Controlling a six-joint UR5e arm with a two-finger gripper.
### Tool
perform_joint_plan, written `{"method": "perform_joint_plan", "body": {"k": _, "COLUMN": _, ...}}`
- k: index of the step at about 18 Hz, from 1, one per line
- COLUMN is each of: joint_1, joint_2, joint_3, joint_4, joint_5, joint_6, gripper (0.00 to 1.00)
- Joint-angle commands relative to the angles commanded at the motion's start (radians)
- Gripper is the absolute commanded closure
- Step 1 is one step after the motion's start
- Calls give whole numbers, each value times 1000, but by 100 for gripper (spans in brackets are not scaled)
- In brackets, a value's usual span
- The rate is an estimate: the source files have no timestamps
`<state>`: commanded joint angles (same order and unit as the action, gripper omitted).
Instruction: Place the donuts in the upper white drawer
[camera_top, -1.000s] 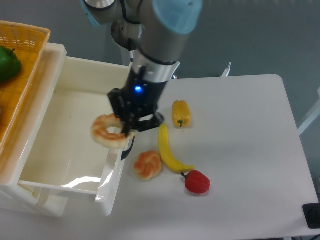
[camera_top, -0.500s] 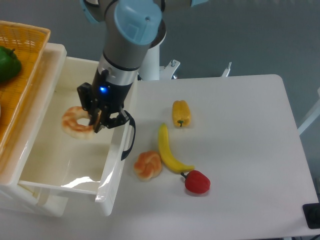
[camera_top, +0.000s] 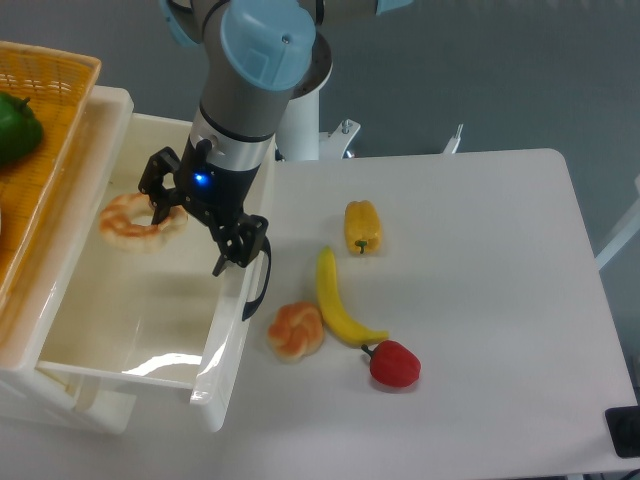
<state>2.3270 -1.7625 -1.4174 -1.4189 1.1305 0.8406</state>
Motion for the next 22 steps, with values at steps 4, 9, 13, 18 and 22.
{"method": "perform_joint_plan", "body": {"k": 4, "joint_1": 6, "joint_2": -3, "joint_3": -1, "joint_4": 2, "joint_5": 0, "joint_6": -3, "gripper": 0}}
{"method": "perform_joint_plan", "body": {"k": 9, "joint_1": 11, "joint_2": -2, "joint_3": -1, "joint_4": -2, "joint_5": 2, "joint_6": -3, "gripper": 0}}
{"method": "perform_joint_plan", "body": {"k": 13, "joint_1": 12, "joint_2": -2, "joint_3": -3, "joint_4": 0, "joint_5": 0, "joint_6": -5, "gripper": 0}}
{"method": "perform_joint_plan", "body": {"k": 18, "joint_1": 80, "joint_2": -5, "joint_3": 6, "joint_4": 6, "joint_5": -2, "joint_6": 3, "gripper": 0}}
{"method": "perform_joint_plan", "body": {"k": 22, "joint_1": 182, "joint_2": -35, "joint_3": 9, "joint_4": 9, "joint_5": -6, "joint_6": 29, "gripper": 0}}
